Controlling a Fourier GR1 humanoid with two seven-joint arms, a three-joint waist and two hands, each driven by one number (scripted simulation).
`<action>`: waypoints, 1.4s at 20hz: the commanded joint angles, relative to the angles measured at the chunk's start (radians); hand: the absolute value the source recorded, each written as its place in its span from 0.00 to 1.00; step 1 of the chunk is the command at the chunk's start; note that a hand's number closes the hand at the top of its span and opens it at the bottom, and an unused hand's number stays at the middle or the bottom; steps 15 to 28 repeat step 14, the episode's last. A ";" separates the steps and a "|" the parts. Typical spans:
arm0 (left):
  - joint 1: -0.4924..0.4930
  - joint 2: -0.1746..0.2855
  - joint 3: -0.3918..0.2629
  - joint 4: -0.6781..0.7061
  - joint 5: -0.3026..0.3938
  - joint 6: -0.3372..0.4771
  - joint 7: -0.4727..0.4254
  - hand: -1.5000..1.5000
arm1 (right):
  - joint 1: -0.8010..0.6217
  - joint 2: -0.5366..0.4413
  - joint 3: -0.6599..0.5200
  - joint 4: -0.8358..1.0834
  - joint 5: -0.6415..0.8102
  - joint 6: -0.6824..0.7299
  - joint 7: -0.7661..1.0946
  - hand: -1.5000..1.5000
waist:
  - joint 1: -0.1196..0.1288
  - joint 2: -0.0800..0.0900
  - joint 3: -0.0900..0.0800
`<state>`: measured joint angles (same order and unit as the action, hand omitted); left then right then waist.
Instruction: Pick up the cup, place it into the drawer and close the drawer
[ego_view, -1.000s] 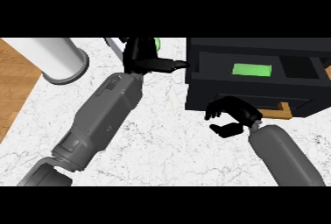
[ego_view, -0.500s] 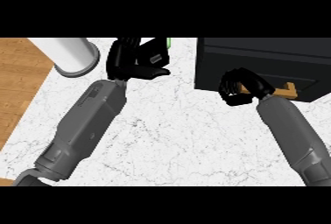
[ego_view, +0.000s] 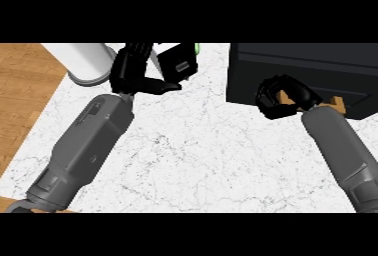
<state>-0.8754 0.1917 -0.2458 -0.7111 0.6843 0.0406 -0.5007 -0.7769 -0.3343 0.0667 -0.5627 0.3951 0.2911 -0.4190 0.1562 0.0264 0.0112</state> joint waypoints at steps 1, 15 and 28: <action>0.007 0.011 -0.002 -0.023 0.003 -0.015 0.012 0.00 | -0.162 -0.096 -0.086 0.053 -0.002 -0.100 0.068 1.00 | 0.037 0.017 -0.006; 0.038 0.015 -0.012 -0.058 0.013 -0.060 0.028 0.00 | -0.149 -0.161 -0.118 -0.018 -0.078 0.036 0.077 1.00 | 0.067 0.023 -0.008; 0.038 0.015 -0.012 -0.058 0.013 -0.060 0.028 0.00 | -0.149 -0.161 -0.118 -0.018 -0.078 0.036 0.077 1.00 | 0.067 0.023 -0.008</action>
